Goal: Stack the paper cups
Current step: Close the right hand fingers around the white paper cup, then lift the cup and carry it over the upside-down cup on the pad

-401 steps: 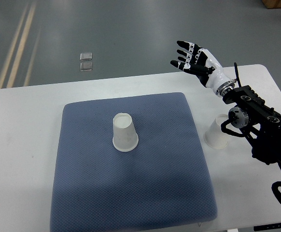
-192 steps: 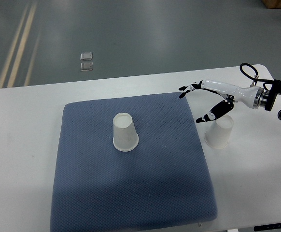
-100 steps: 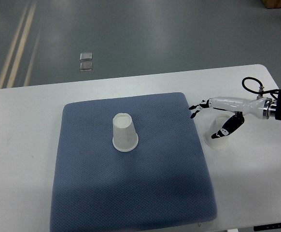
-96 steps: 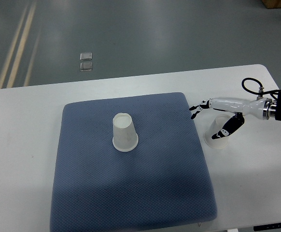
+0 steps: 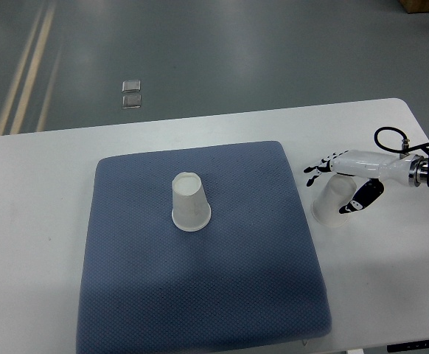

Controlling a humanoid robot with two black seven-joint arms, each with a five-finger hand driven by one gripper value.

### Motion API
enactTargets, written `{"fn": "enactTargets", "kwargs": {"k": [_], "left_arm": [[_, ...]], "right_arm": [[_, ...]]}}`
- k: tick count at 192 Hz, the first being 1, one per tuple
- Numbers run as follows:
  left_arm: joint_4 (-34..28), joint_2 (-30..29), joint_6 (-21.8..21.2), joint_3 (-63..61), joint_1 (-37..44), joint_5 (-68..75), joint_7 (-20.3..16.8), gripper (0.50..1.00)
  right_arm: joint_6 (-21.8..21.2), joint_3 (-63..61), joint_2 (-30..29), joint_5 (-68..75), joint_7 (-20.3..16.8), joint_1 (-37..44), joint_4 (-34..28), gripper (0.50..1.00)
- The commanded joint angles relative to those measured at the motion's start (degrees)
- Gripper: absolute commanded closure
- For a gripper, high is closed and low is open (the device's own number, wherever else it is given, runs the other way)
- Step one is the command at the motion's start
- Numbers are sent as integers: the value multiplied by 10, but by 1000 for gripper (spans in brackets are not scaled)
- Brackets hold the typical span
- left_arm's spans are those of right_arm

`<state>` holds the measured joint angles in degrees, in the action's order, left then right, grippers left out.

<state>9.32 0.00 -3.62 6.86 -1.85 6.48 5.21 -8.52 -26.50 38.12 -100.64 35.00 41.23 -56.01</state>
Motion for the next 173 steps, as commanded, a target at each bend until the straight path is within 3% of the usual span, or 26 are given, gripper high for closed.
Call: {"fn": "enactTargets", "kwargs": {"k": [1, 78, 120, 147, 160, 173], "left_arm": [[0, 0, 0, 0, 0, 0, 0, 500], [0, 0, 0, 0, 0, 0, 0, 500], [0, 0, -1, 0, 0, 0, 1, 500], [0, 0, -1, 0, 0, 0, 1, 500], [0, 0, 0, 0, 0, 0, 1, 500], [0, 0, -1, 0, 0, 0, 1, 500]], "right_arm": [[1, 0, 4, -10, 0, 3, 6, 581], [15, 6, 6, -23, 0, 3, 22, 599], [15, 7, 5, -24, 0, 3, 25, 713], [16, 7, 6, -24, 0, 5, 27, 810], [16, 7, 6, -24, 0, 6, 27, 879], [18, 6, 6, -24, 0, 6, 28, 908]]}}
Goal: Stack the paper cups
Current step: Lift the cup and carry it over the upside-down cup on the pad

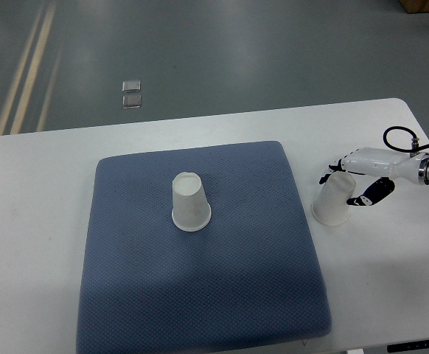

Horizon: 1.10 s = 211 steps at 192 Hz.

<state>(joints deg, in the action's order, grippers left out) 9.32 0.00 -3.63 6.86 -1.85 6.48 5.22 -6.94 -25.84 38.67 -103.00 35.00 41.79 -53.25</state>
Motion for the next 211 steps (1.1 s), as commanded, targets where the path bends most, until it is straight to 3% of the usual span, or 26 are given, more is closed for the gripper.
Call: {"fn": "enactTargets", "kwargs": {"k": [1, 53, 106, 165, 211], "left_arm": [[0, 0, -1, 0, 0, 0, 1, 500], [0, 0, 0, 0, 0, 0, 1, 500], [0, 0, -1, 0, 0, 0, 0, 500], [0, 0, -1, 0, 0, 0, 0, 500], [0, 0, -1, 0, 0, -1, 1, 500]], "right_arm": [[3, -1, 0, 0, 0, 0, 1, 908], [9, -11, 17, 9, 0, 9, -4, 924], [-2, -11, 46, 32, 0, 98, -55, 908], [-76, -11, 33, 77, 0, 181, -136, 910], [-111, -10, -22, 82, -4, 212, -164, 912]]}}
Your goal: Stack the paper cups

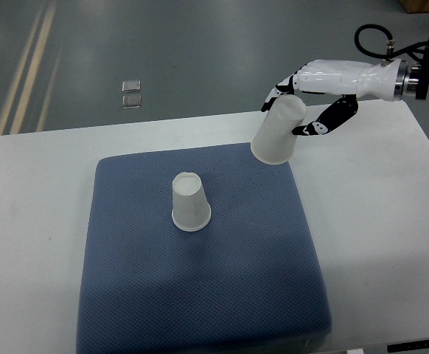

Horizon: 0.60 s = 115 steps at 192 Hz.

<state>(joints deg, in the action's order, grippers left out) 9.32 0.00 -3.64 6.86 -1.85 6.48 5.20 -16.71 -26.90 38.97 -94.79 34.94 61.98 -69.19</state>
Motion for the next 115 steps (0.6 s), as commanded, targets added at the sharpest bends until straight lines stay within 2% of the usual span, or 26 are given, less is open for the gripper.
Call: {"fn": "enactTargets", "kwargs": {"k": [1, 83, 115], "left_arm": [[0, 0, -1, 0, 0, 0, 0, 500], [0, 0, 0, 0, 0, -1, 1, 500], [0, 0, 0, 0, 0, 0, 1, 500]], "right_arm": [[-15, 1, -28, 0, -4, 11, -4, 912], [-34, 10, -141, 0, -49, 43, 6, 914], [-59, 11, -166, -3, -62, 54, 18, 914]]}}
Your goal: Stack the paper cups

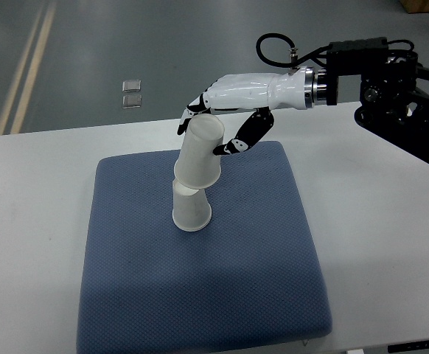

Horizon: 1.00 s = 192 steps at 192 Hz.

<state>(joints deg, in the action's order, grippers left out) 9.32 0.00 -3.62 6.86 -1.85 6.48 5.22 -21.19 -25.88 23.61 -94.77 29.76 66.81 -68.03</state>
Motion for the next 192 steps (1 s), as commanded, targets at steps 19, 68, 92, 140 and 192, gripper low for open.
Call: {"fn": "enactTargets", "kwargs": {"k": [19, 68, 92, 140, 192], "left_arm": [[0, 0, 0, 0, 0, -1, 1, 500], [0, 0, -1, 0, 0, 0, 0, 500], [0, 0, 0, 0, 0, 0, 0, 500], [0, 0, 0, 0, 0, 0, 1, 500], [0, 0, 0, 0, 0, 0, 1, 500]], "right_arm": [[-17, 5, -22, -11, -17, 8, 9, 912], [-11, 31, -41, -39, -25, 17, 18, 912], [-7, 30, -45, -39, -38, 17, 19, 912], [-6, 30, -55, -39, -53, 17, 20, 912], [-6, 30, -61, -38, -68, 17, 20, 908]]}}
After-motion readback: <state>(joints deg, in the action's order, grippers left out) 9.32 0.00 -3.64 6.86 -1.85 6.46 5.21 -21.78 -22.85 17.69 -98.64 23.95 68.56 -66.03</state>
